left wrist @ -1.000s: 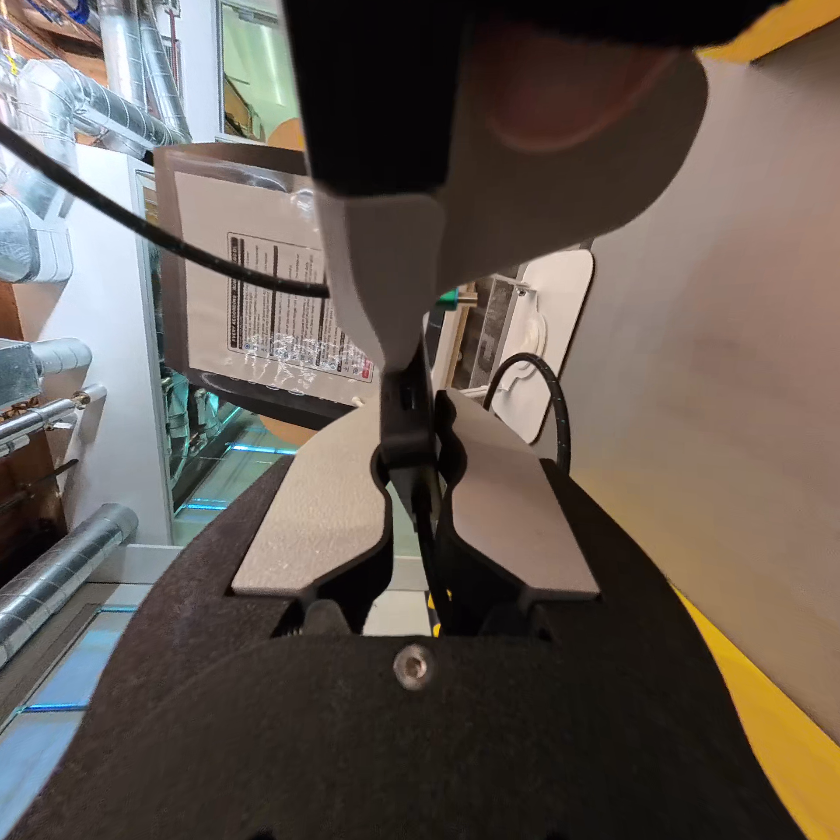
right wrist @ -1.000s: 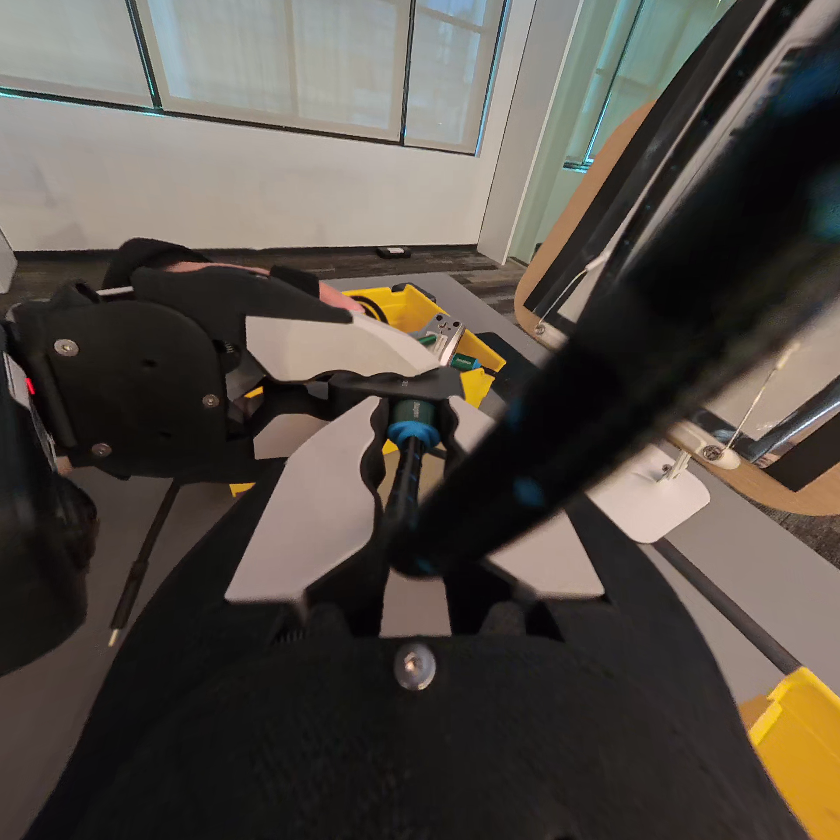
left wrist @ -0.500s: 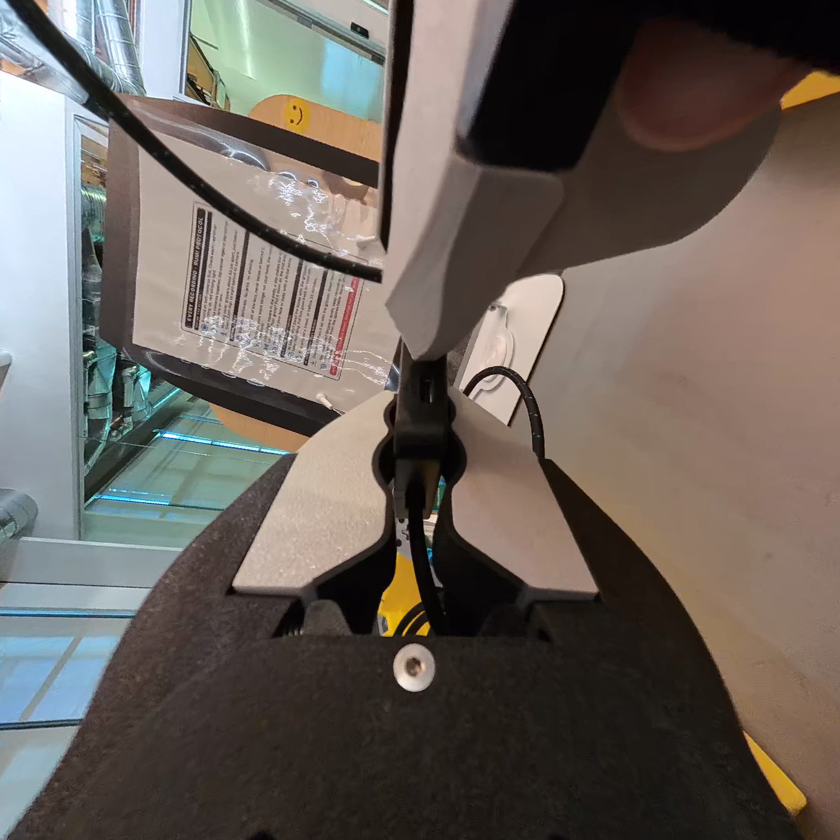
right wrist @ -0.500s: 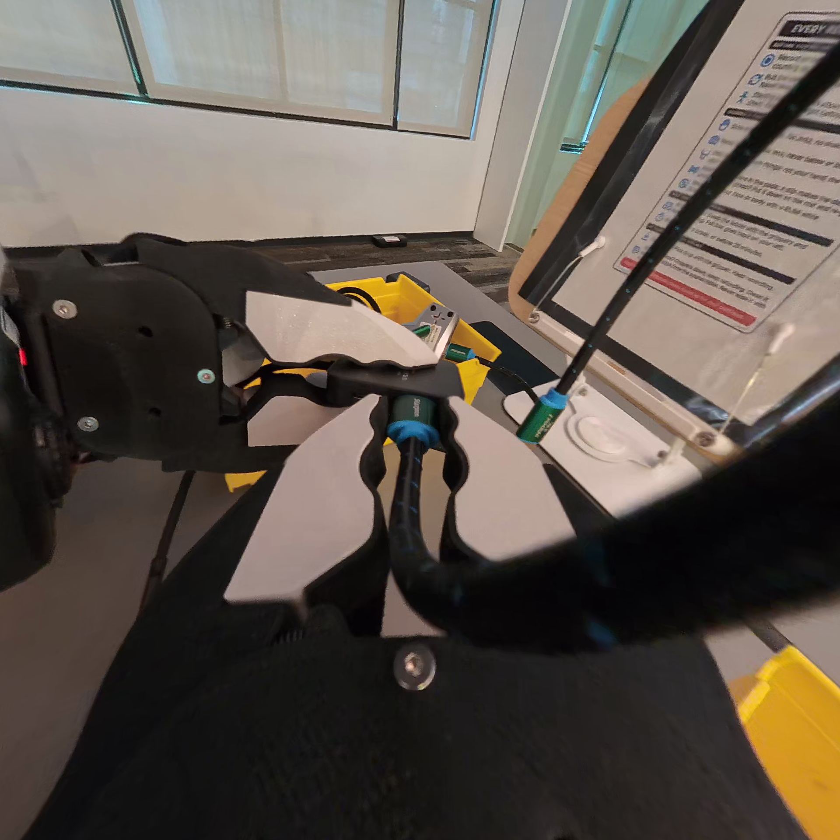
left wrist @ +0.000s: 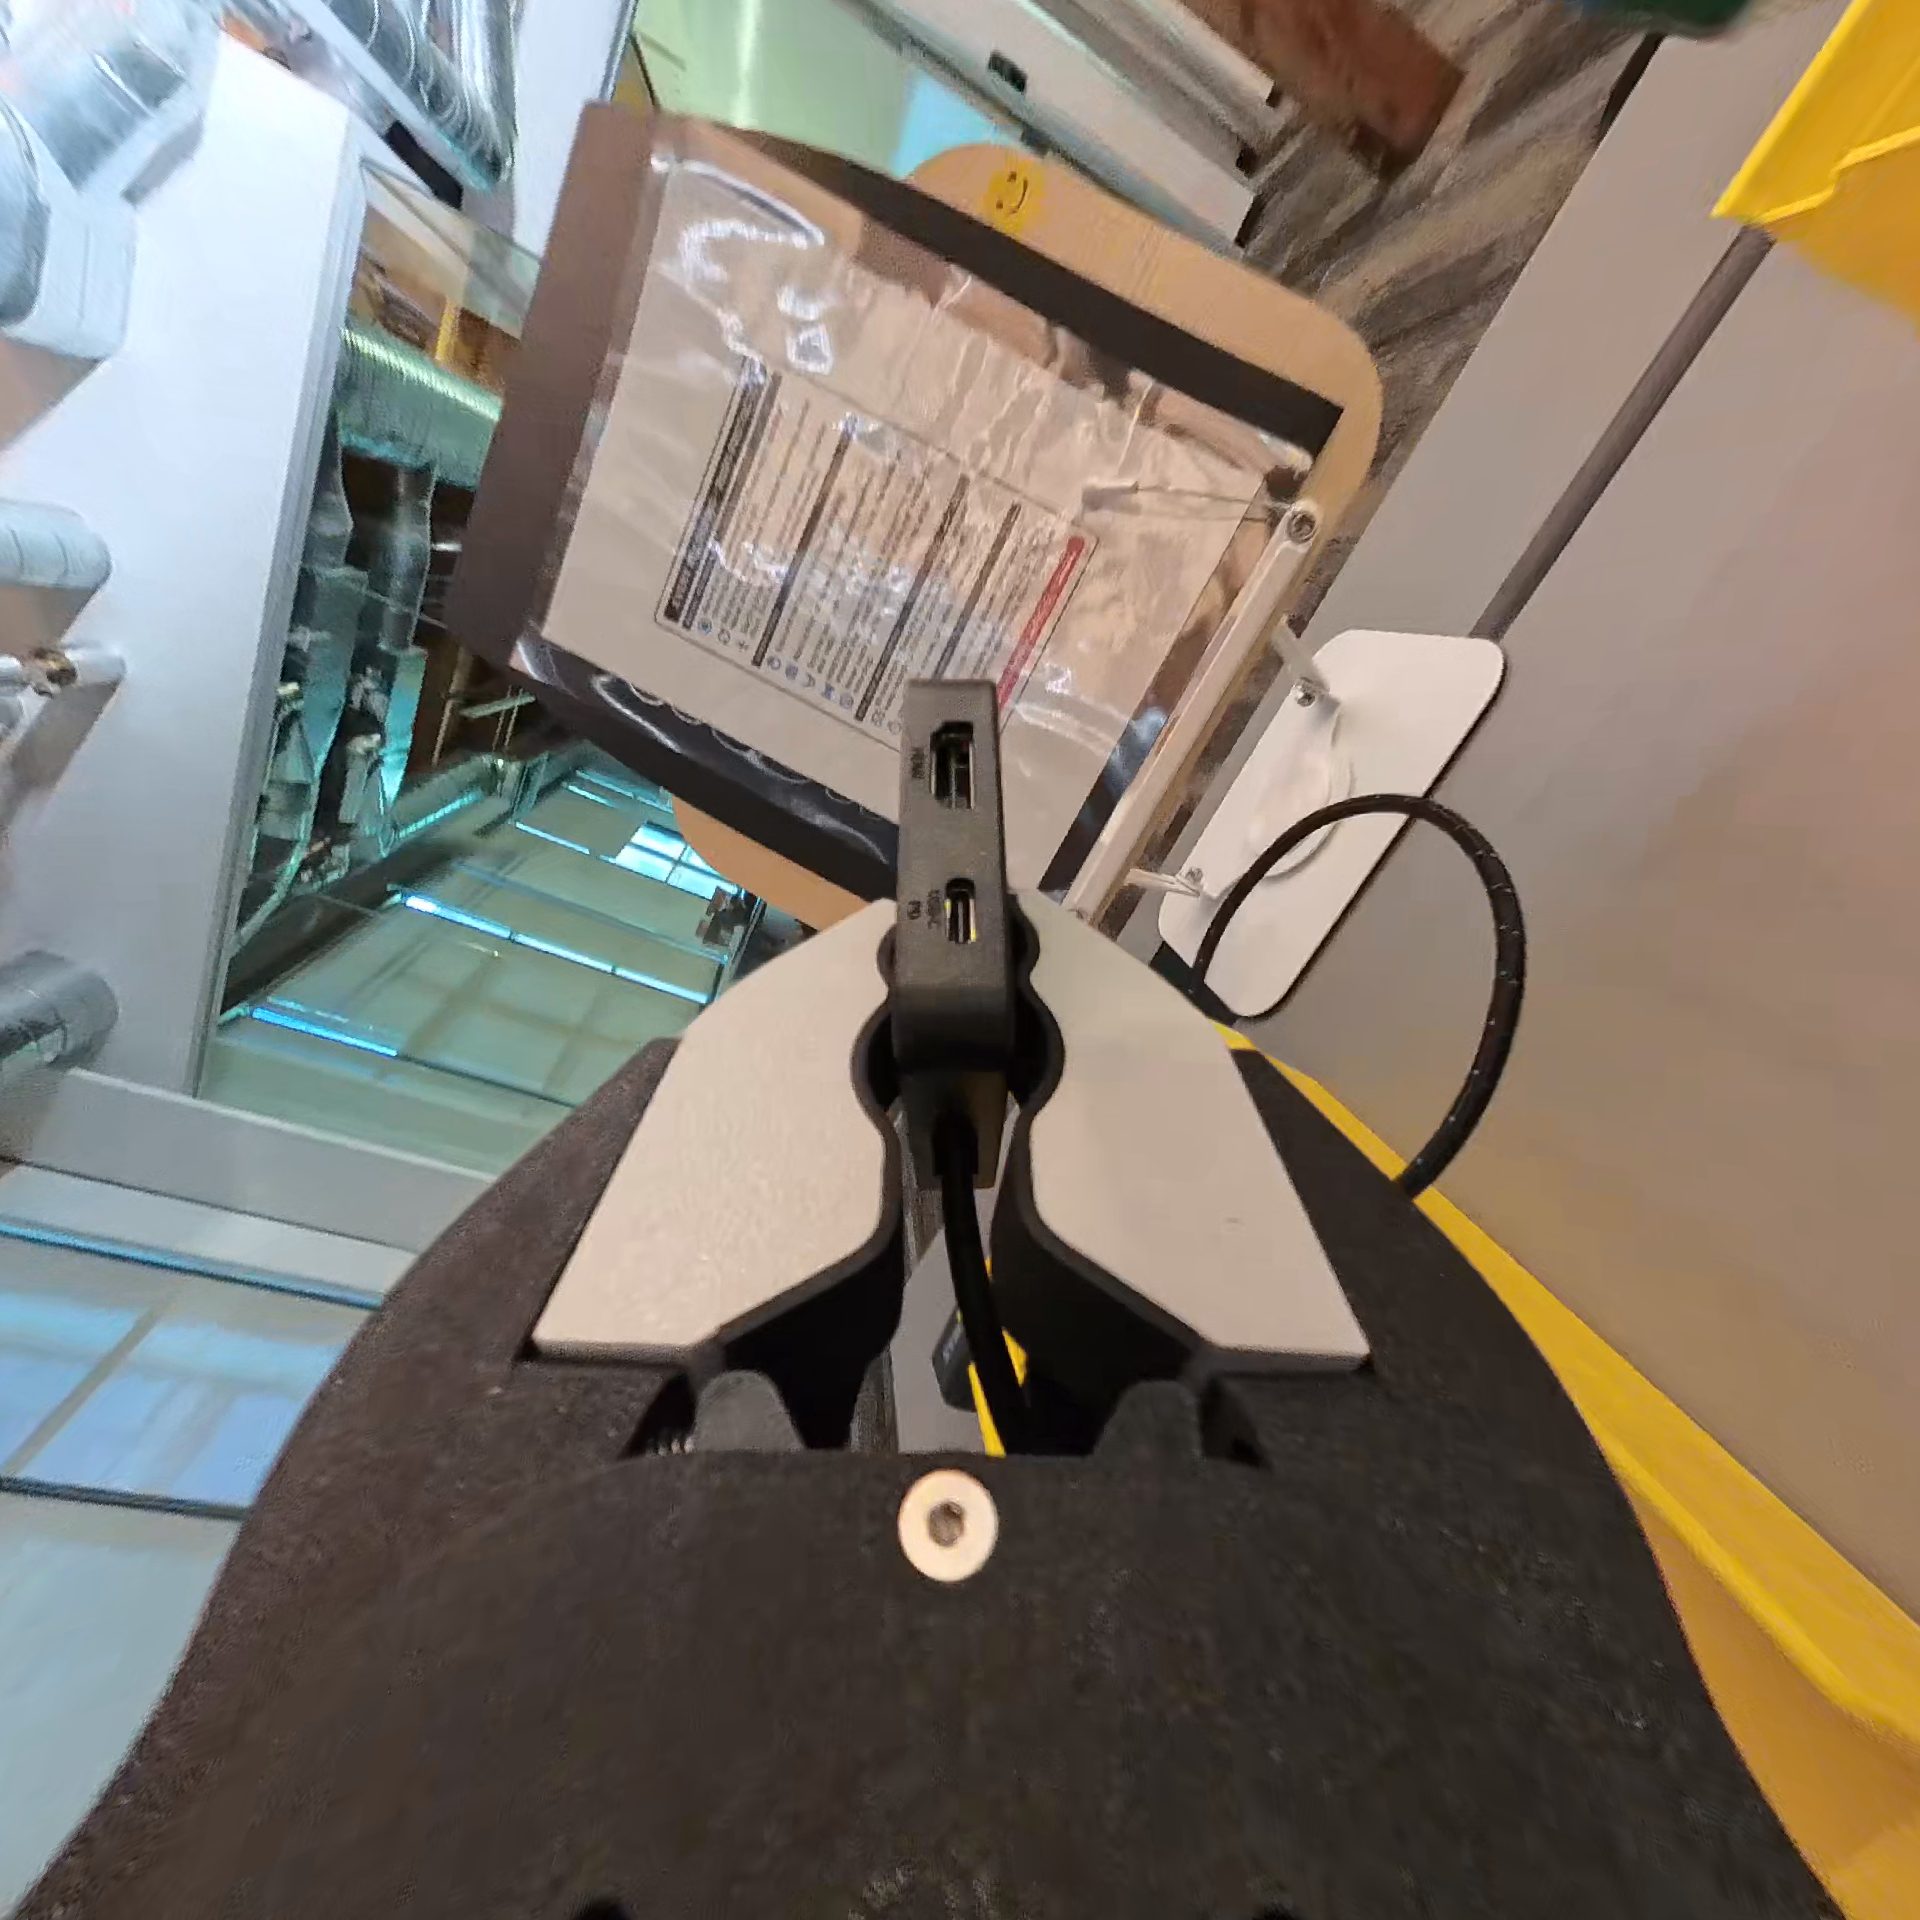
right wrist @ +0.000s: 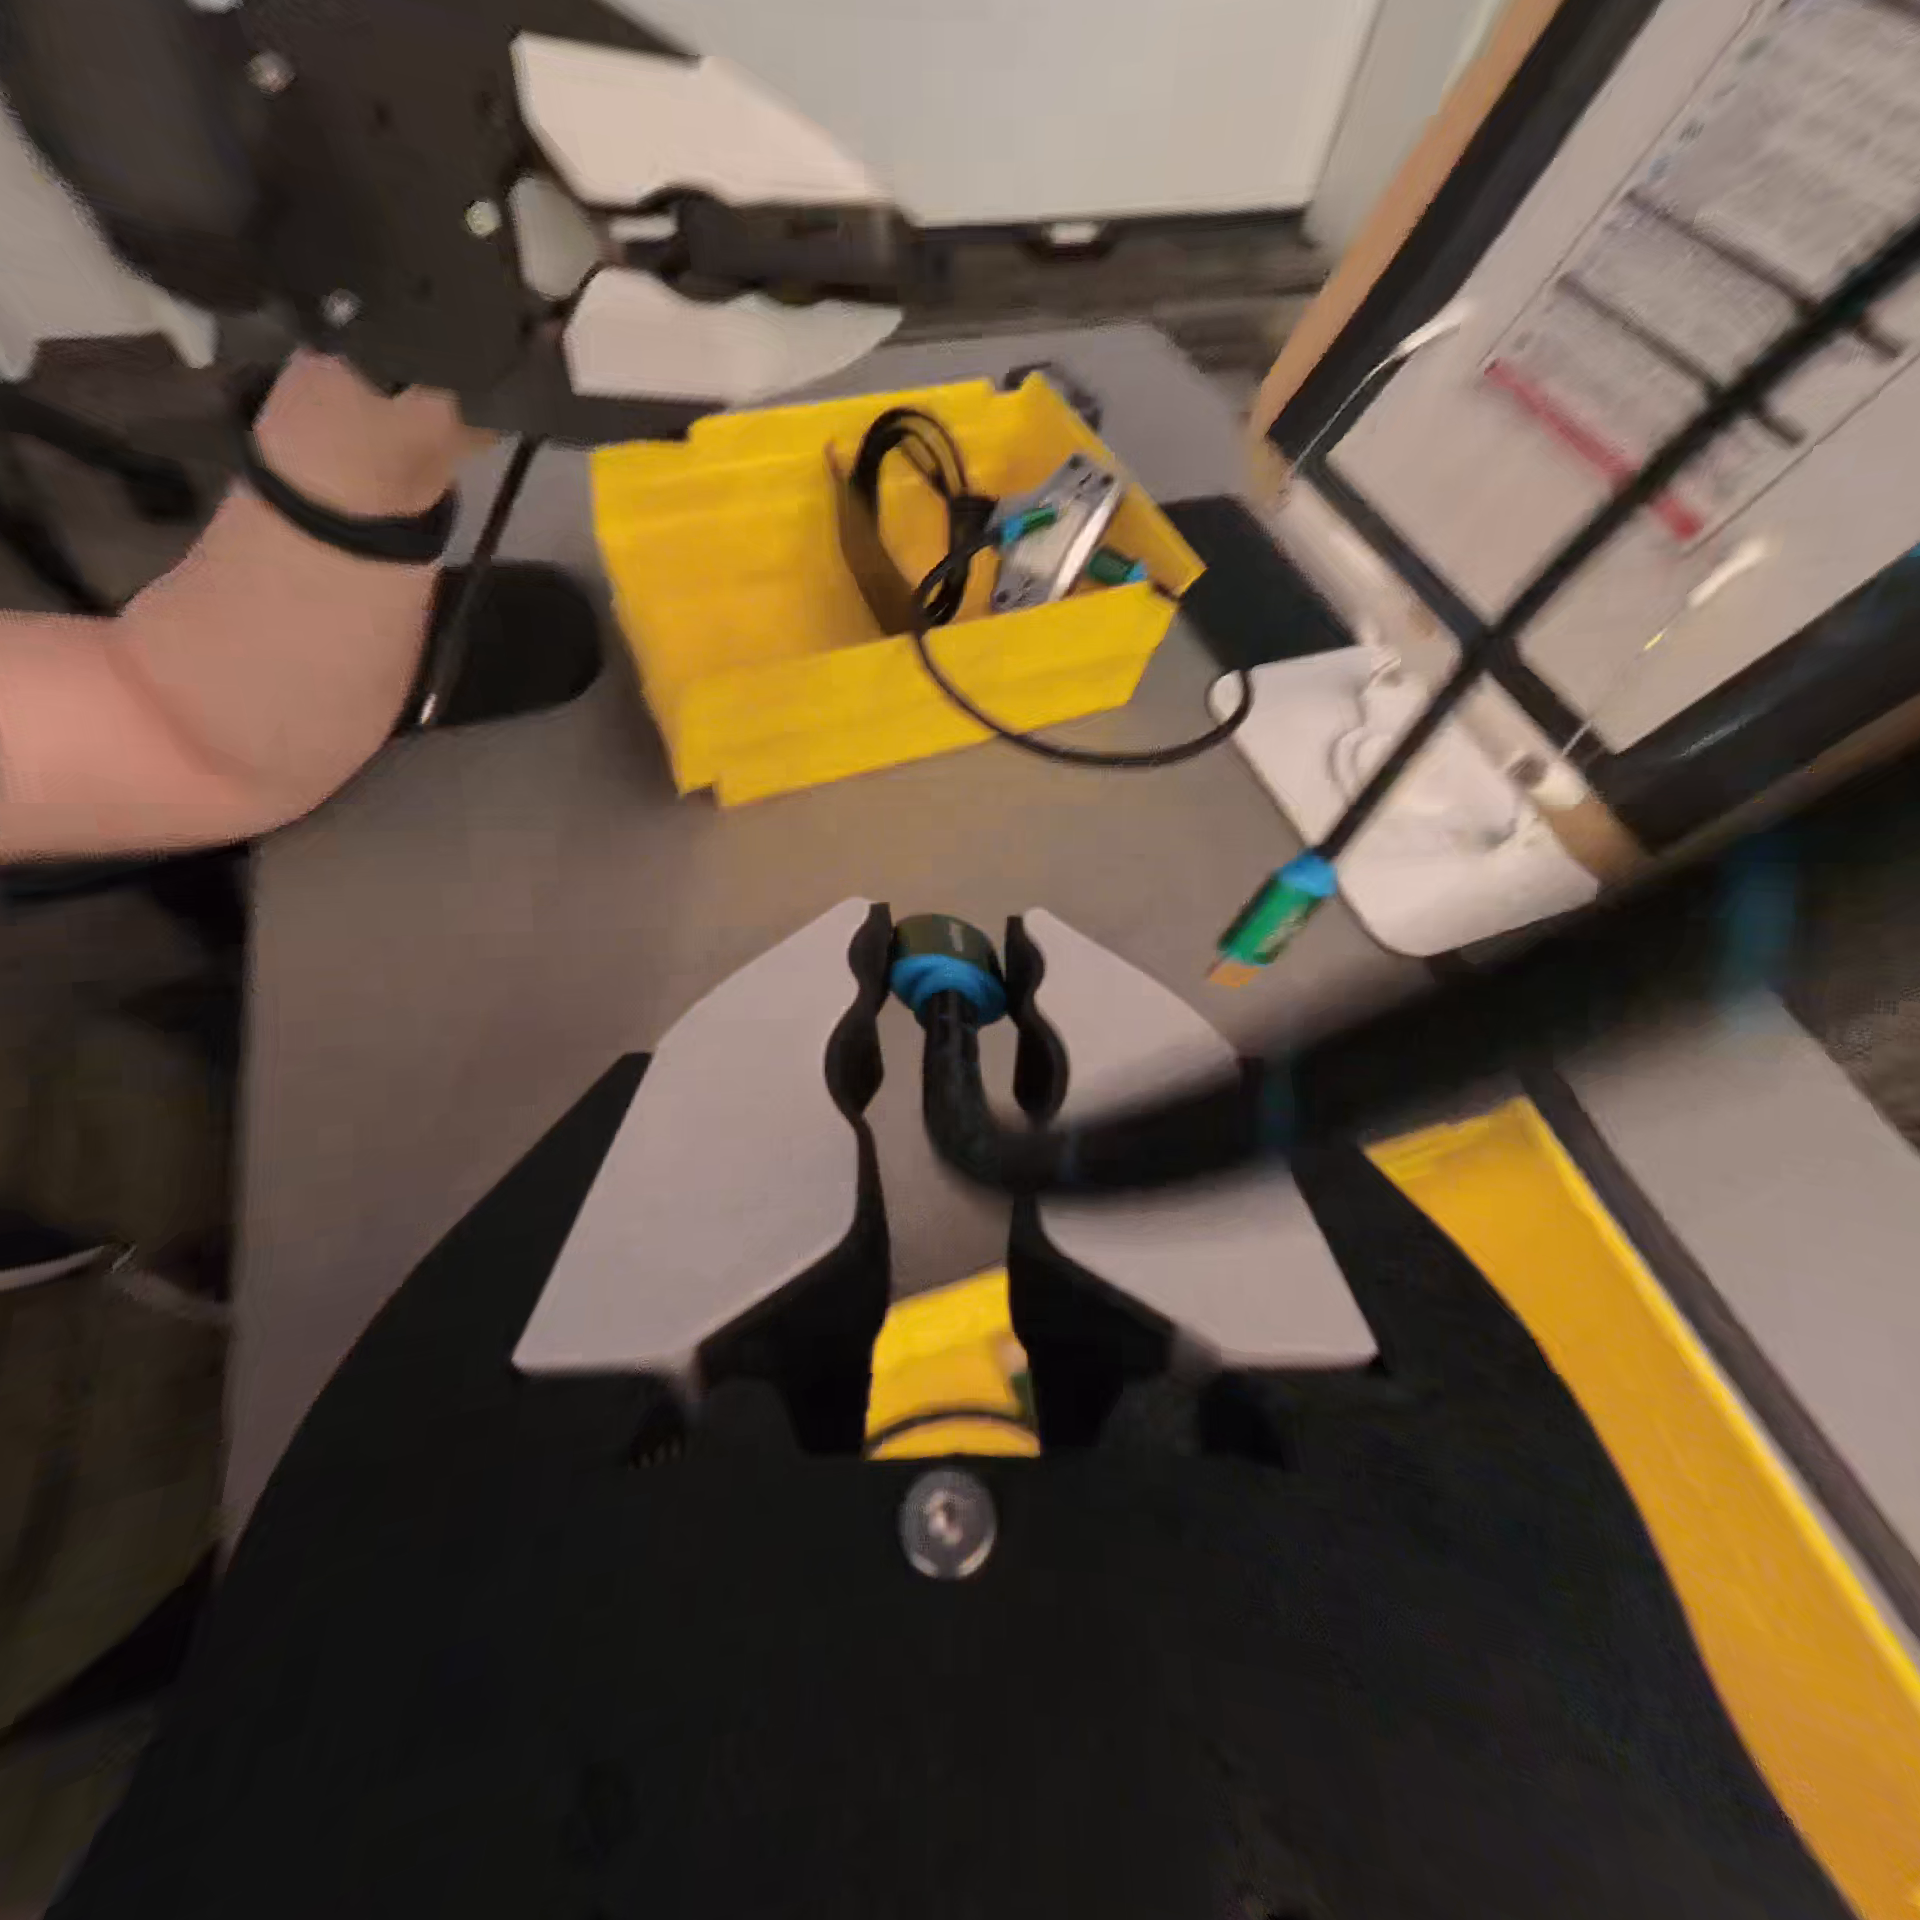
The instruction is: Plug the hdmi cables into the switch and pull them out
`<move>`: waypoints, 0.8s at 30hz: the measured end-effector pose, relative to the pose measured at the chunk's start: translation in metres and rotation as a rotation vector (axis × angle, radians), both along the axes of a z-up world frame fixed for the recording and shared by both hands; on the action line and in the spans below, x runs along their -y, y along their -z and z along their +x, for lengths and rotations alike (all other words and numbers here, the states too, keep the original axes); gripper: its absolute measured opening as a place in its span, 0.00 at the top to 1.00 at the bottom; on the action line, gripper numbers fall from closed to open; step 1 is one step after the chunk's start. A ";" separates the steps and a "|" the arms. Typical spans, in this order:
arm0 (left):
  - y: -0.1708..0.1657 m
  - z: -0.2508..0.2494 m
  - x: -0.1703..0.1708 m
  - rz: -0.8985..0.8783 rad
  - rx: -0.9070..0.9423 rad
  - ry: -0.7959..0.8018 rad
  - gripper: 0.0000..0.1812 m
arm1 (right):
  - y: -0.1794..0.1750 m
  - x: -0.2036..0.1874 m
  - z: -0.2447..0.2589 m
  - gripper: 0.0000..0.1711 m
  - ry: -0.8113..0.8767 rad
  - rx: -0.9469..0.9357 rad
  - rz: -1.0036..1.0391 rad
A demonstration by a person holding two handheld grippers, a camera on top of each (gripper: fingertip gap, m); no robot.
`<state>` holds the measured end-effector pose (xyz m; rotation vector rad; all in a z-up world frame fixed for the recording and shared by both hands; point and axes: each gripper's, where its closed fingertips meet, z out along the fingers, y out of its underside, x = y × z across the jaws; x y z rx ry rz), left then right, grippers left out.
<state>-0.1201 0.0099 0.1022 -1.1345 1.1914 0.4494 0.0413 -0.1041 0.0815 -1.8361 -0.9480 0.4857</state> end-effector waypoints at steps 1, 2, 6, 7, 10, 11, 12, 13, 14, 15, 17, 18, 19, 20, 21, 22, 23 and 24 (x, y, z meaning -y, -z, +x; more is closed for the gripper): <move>-0.001 0.001 0.004 0.003 -0.008 0.007 0.92 | -0.002 0.014 0.009 0.87 -0.018 -0.005 -0.021; 0.000 0.002 0.007 0.005 -0.022 0.014 0.92 | -0.002 0.030 0.016 0.88 -0.059 -0.022 -0.059; 0.006 0.004 0.012 -0.005 -0.071 0.024 0.92 | 0.028 0.082 0.064 0.88 -0.164 0.069 -0.161; 0.007 0.005 0.012 -0.011 -0.072 0.030 0.92 | 0.044 0.086 0.081 0.88 -0.124 0.115 -0.210; 0.011 0.010 0.014 -0.026 -0.080 0.052 0.92 | 0.088 0.094 0.116 0.91 -0.096 0.143 -0.383; 0.012 0.011 0.015 -0.030 -0.087 0.054 0.92 | 0.099 0.099 0.119 0.92 -0.136 0.108 -0.454; 0.013 0.012 0.015 -0.030 -0.094 0.053 0.92 | 0.106 0.105 0.118 0.92 -0.211 0.066 -0.498; 0.015 0.014 0.015 -0.028 -0.103 0.052 0.92 | 0.109 0.108 0.115 0.92 -0.289 0.033 -0.503; 0.016 0.015 0.016 -0.028 -0.115 0.053 0.92 | 0.112 0.109 0.114 0.92 -0.340 0.008 -0.500; 0.018 0.016 0.016 -0.028 -0.125 0.053 0.92 | 0.116 0.106 0.114 0.93 -0.337 -0.006 -0.520; 0.021 0.019 0.017 -0.024 -0.142 0.053 0.92 | 0.132 0.096 0.117 0.93 -0.265 0.028 -0.622; 0.022 0.020 0.018 -0.023 -0.150 0.053 0.92 | 0.144 0.093 0.118 0.93 -0.234 0.067 -0.689; 0.023 0.022 0.019 -0.023 -0.155 0.054 0.92 | 0.156 0.091 0.118 0.93 -0.209 0.115 -0.758; 0.024 0.023 0.019 -0.023 -0.158 0.058 0.92 | 0.167 0.091 0.116 0.93 -0.203 0.155 -0.836; 0.025 0.025 0.020 -0.024 -0.161 0.063 0.92 | 0.177 0.091 0.112 0.93 -0.216 0.179 -0.903; 0.026 0.027 0.021 -0.027 -0.164 0.068 0.92 | 0.186 0.089 0.108 0.93 -0.222 0.207 -0.958; 0.027 0.028 0.022 -0.030 -0.166 0.073 0.92 | 0.194 0.088 0.107 0.93 -0.214 0.244 -1.014; 0.028 0.029 0.023 -0.033 -0.170 0.075 0.92 | 0.201 0.087 0.106 0.92 -0.205 0.279 -1.068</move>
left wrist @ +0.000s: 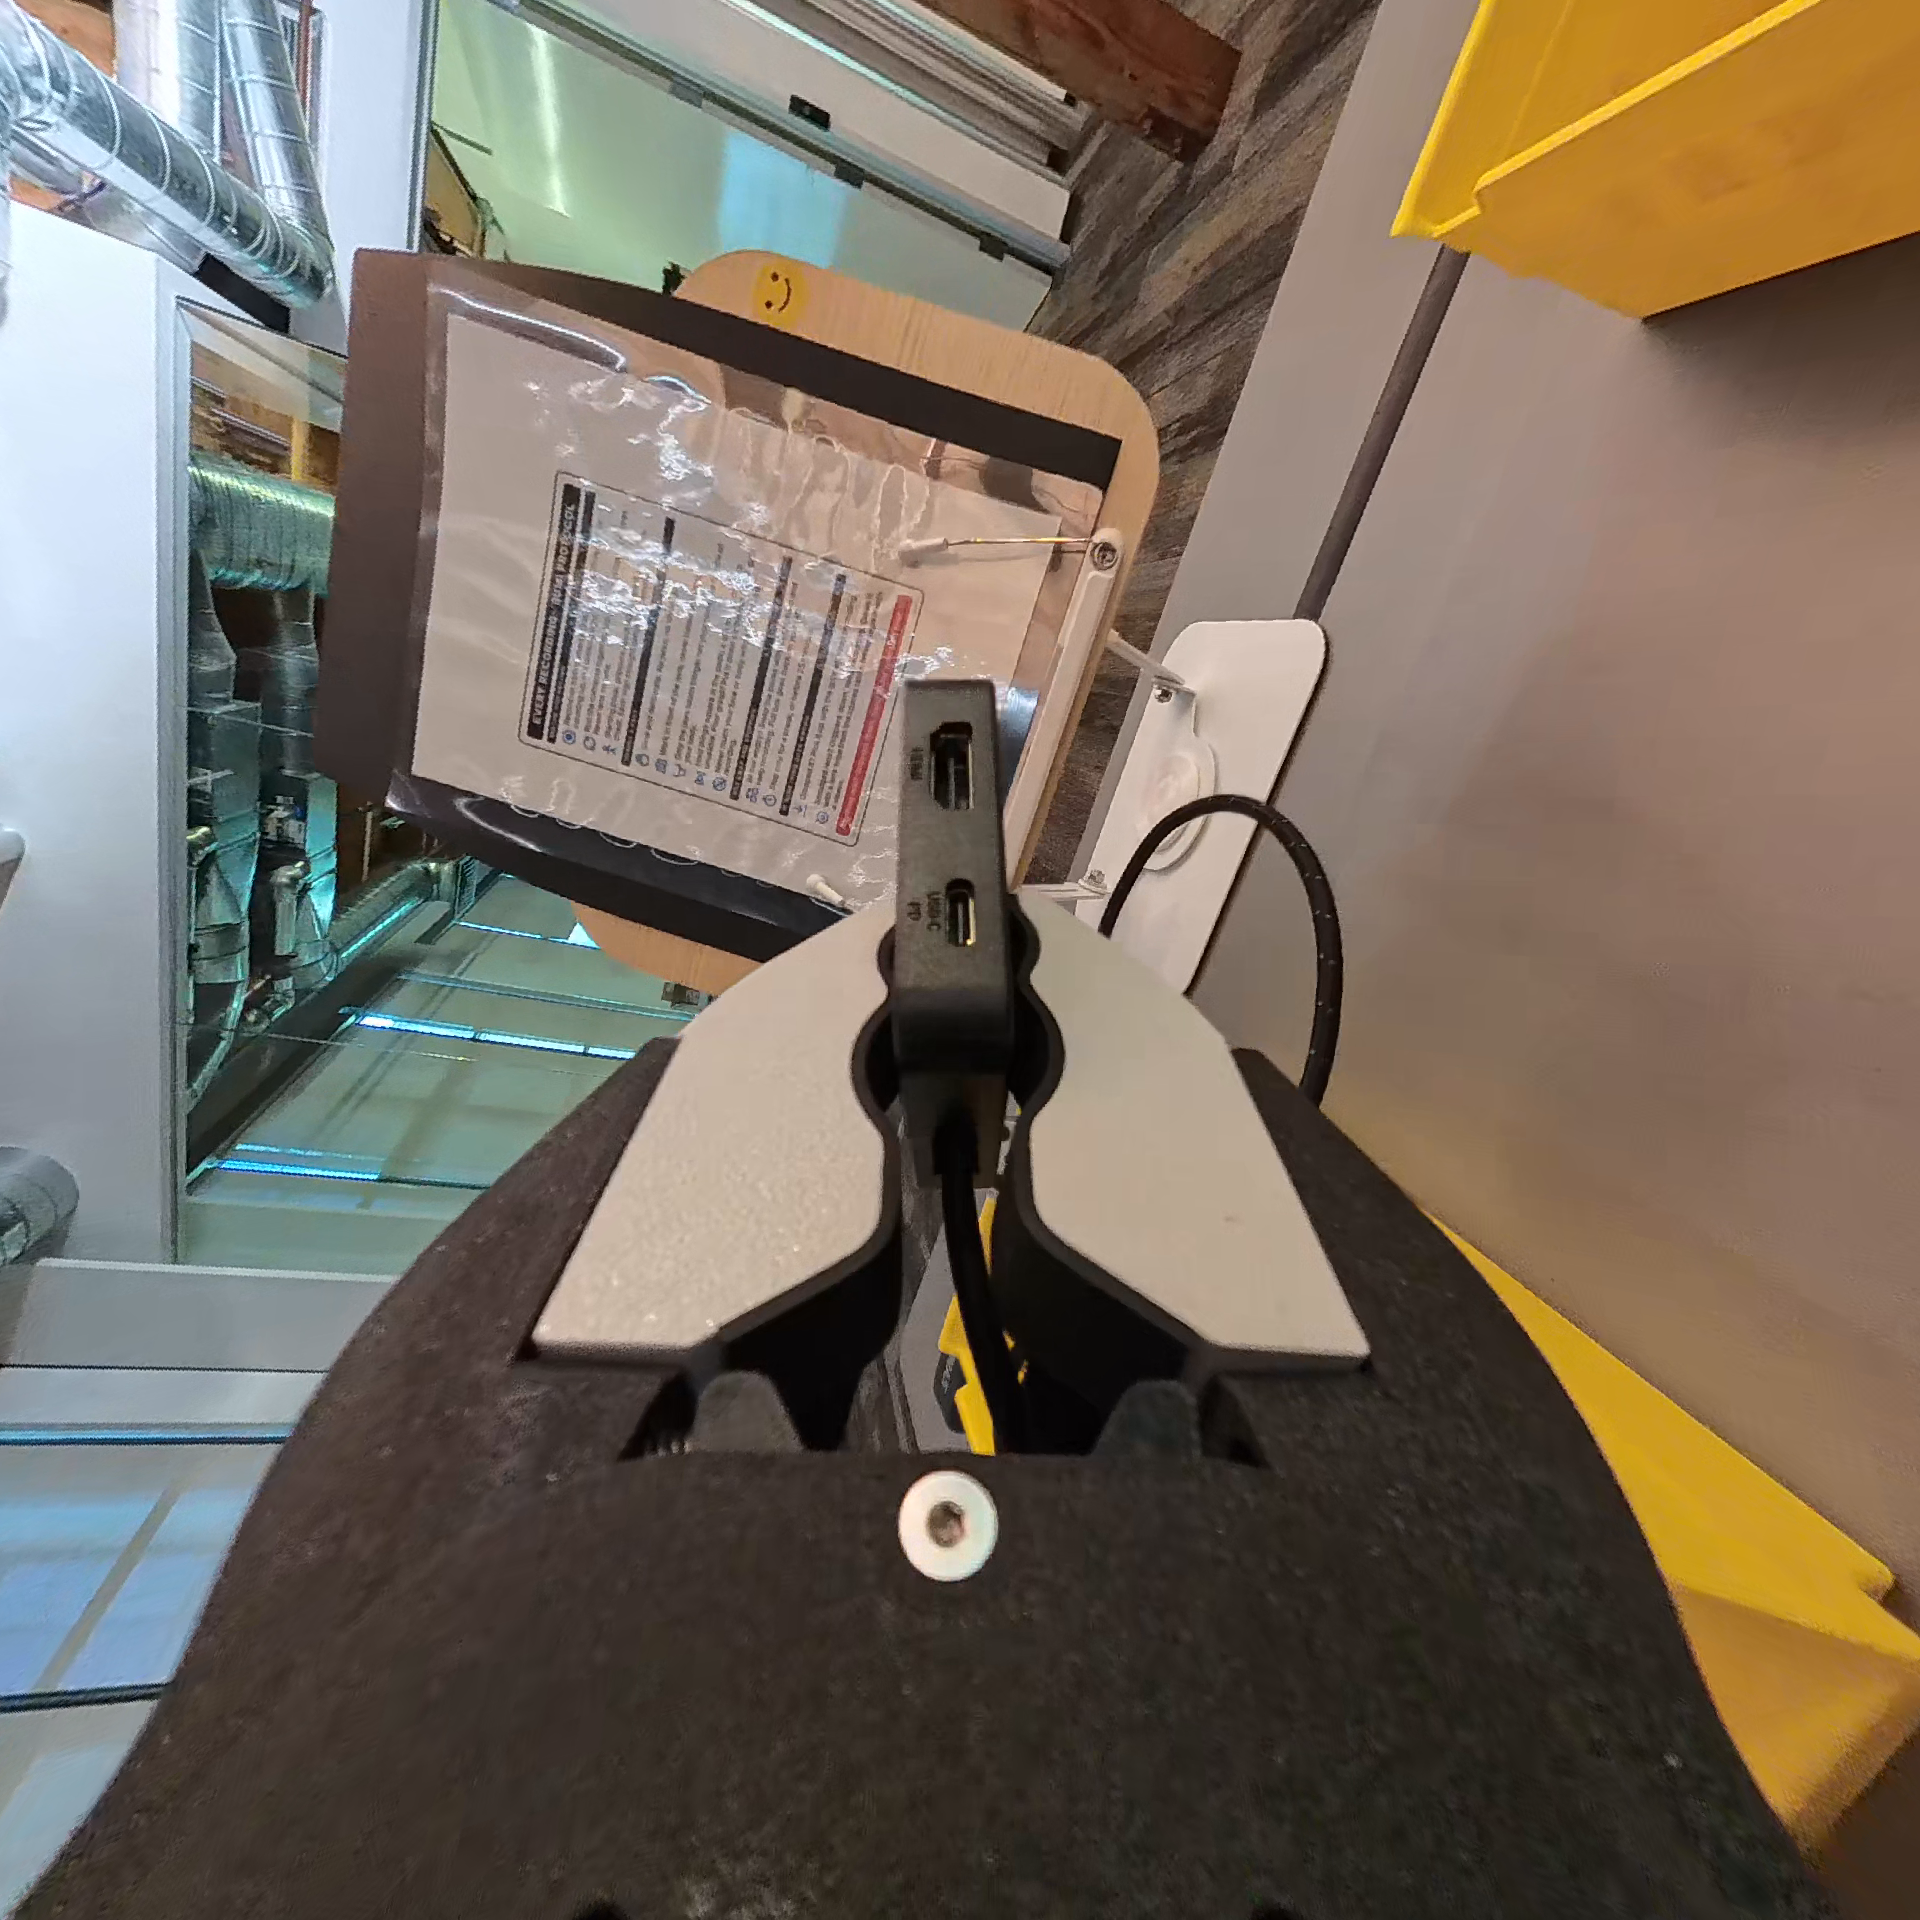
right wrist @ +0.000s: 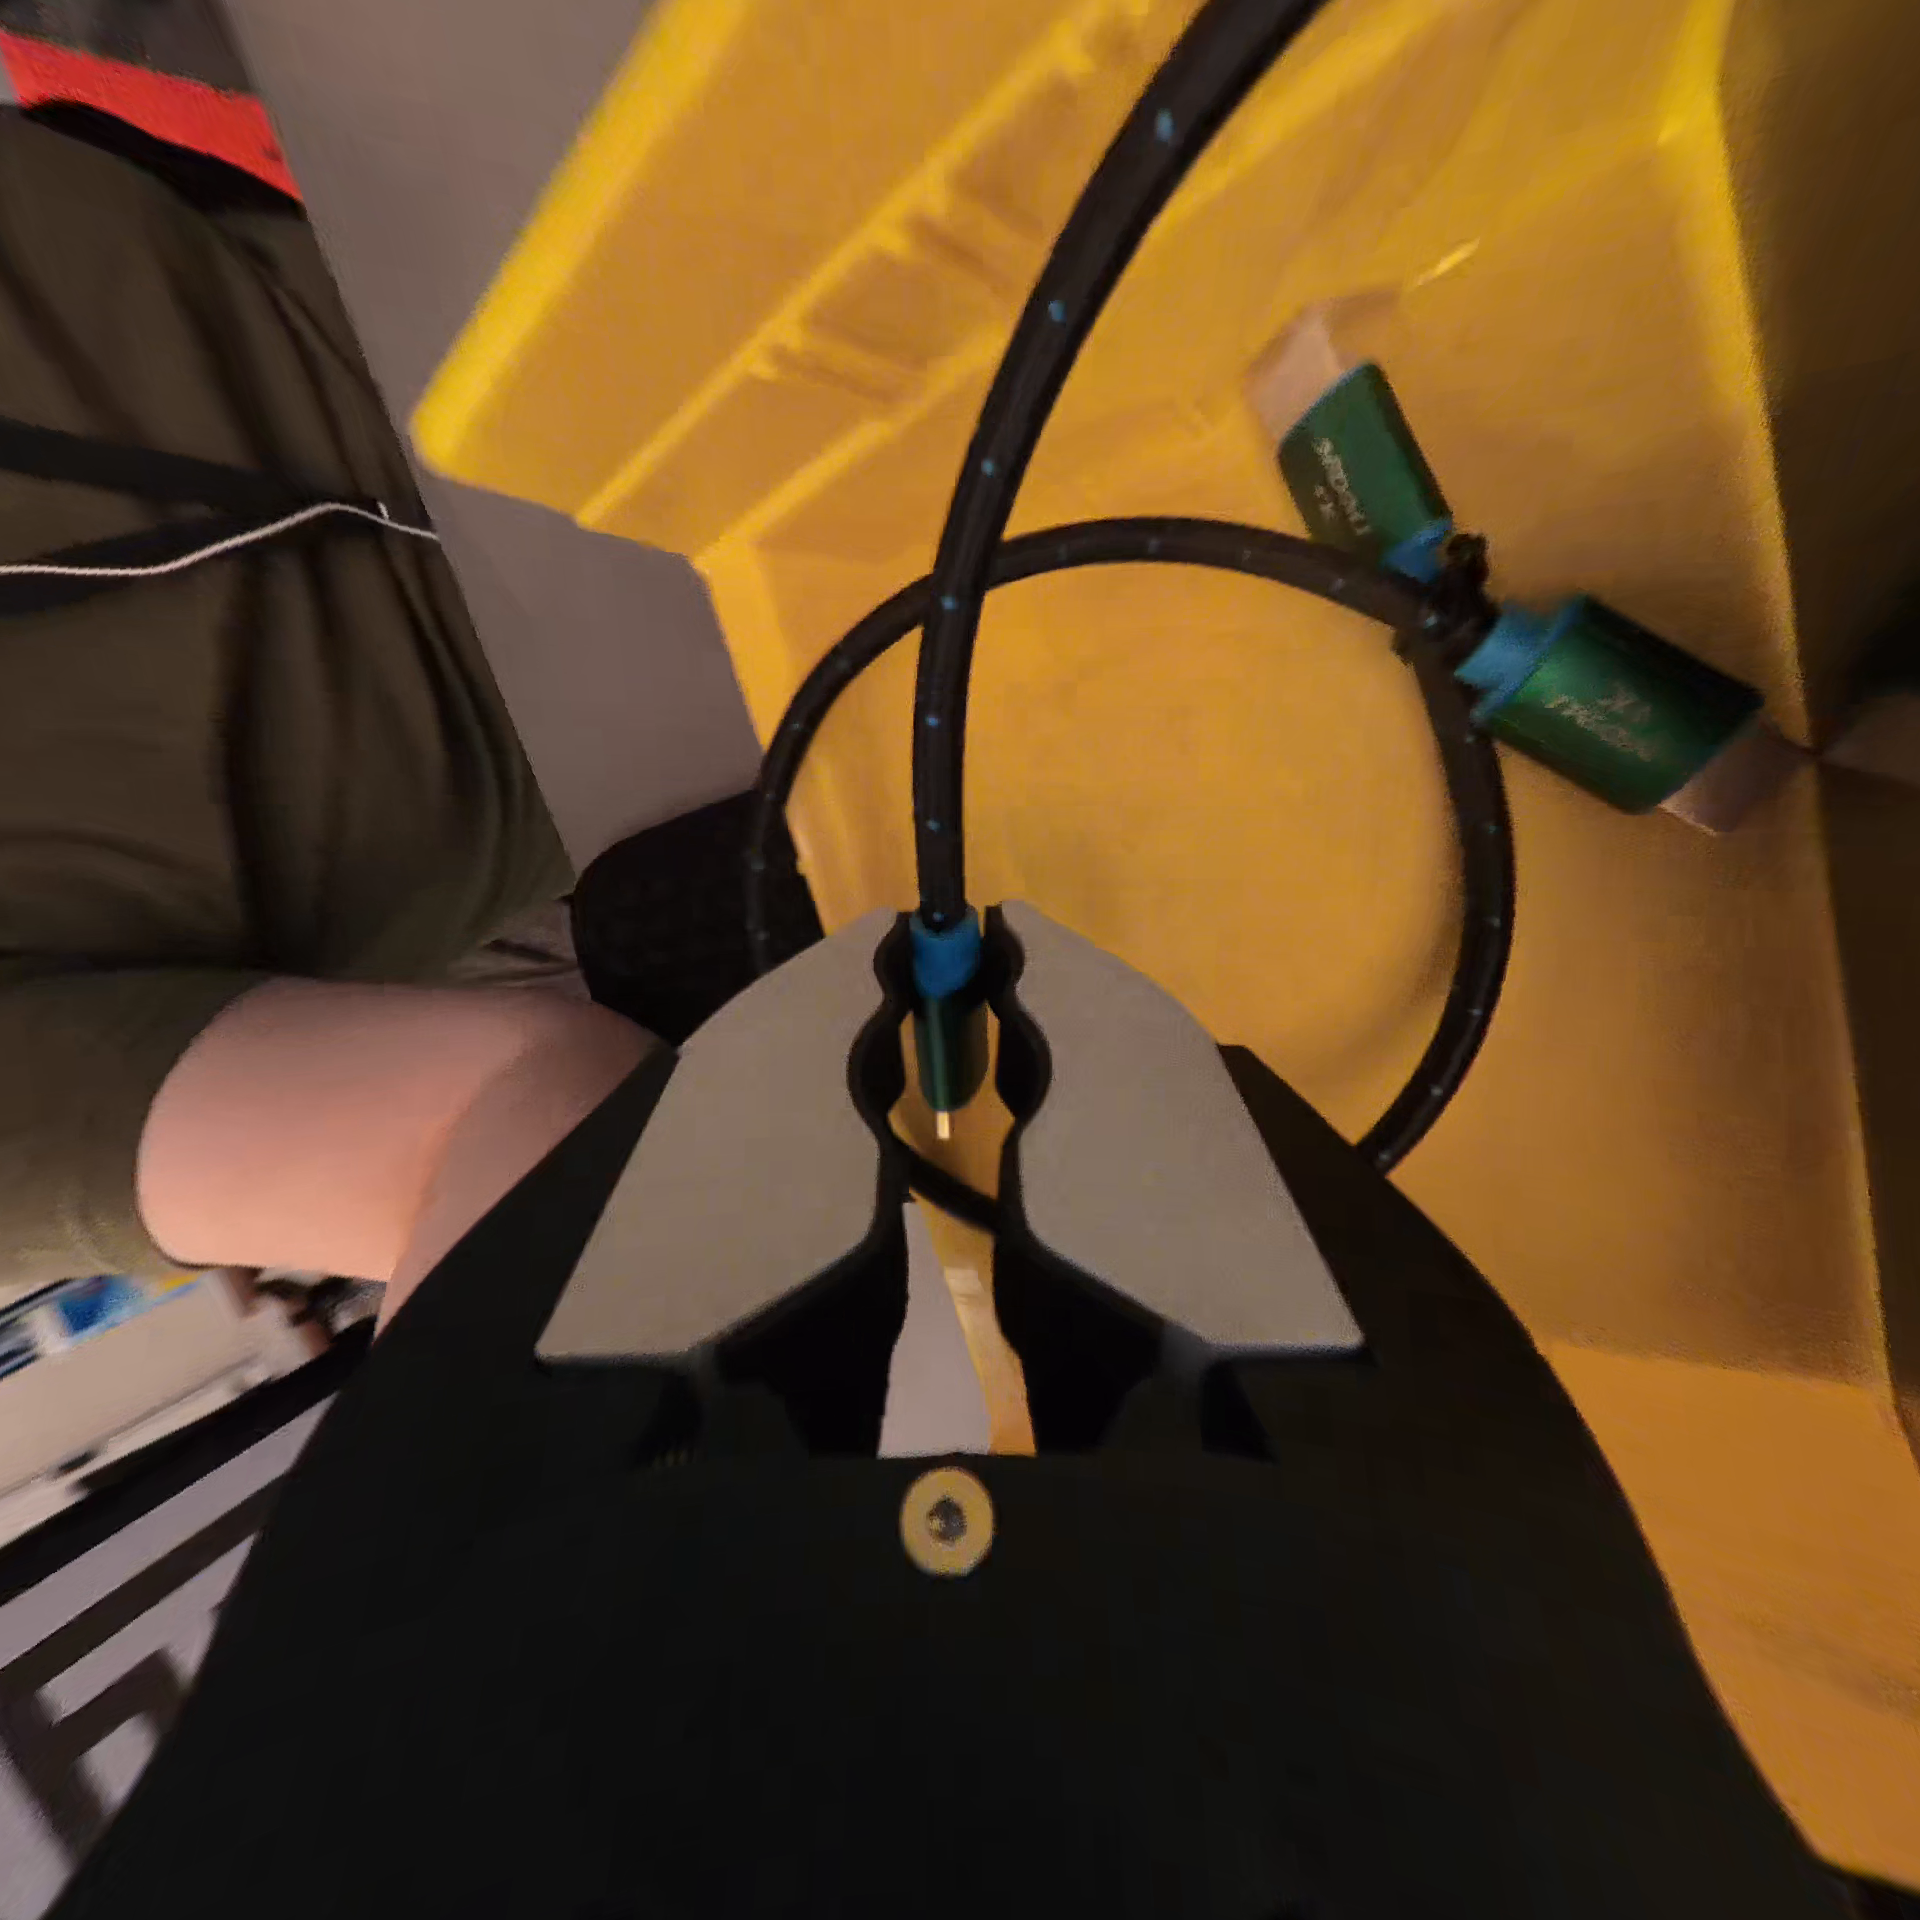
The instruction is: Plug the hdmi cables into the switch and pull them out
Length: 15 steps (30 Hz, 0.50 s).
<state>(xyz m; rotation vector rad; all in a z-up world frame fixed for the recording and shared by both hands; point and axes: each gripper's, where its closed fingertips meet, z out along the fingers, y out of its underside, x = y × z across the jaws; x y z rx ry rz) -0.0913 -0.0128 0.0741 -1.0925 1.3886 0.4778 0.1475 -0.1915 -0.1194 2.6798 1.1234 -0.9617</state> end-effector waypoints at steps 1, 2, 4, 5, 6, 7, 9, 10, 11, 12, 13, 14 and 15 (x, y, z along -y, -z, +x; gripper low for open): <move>0.001 0.000 0.000 0.001 -0.005 0.000 0.92 | 0.002 0.000 -0.004 0.92 -0.007 0.009 -0.043; 0.001 0.001 0.000 0.004 -0.009 -0.001 0.92 | 0.000 0.001 -0.011 0.92 -0.020 -0.015 -0.075; 0.003 0.001 0.000 0.002 -0.014 0.000 0.92 | -0.002 -0.001 -0.020 0.92 -0.052 -0.047 -0.062; 0.003 0.002 -0.001 -0.002 -0.015 0.000 0.92 | -0.003 -0.002 -0.021 0.92 -0.063 -0.050 -0.042; 0.004 0.002 -0.002 -0.005 -0.015 0.000 0.92 | -0.005 -0.003 -0.022 0.92 -0.066 -0.061 -0.028; 0.005 0.001 -0.003 -0.007 -0.017 -0.003 0.92 | -0.009 -0.003 -0.023 0.91 -0.066 -0.078 -0.015; 0.005 0.000 -0.004 -0.008 -0.018 -0.009 0.92 | -0.018 -0.005 -0.023 0.83 -0.053 -0.118 0.039; 0.004 -0.001 -0.005 -0.008 -0.017 -0.010 0.92 | -0.024 -0.005 -0.022 0.81 -0.044 -0.145 0.068; 0.004 -0.001 -0.005 -0.008 -0.015 -0.010 0.92 | -0.031 -0.004 -0.022 0.79 -0.041 -0.174 0.096; 0.003 -0.002 -0.005 -0.008 -0.011 -0.010 0.92 | -0.036 -0.003 -0.021 0.78 -0.040 -0.192 0.124; 0.003 -0.002 -0.005 -0.009 -0.010 -0.010 0.92 | -0.042 -0.001 -0.019 0.77 -0.038 -0.204 0.150; 0.003 -0.003 -0.005 -0.011 -0.010 -0.010 0.92 | -0.050 0.000 -0.017 0.77 -0.033 -0.224 0.176; 0.003 -0.003 -0.005 -0.011 -0.010 -0.011 0.92 | -0.059 0.001 -0.016 0.78 -0.021 -0.258 0.209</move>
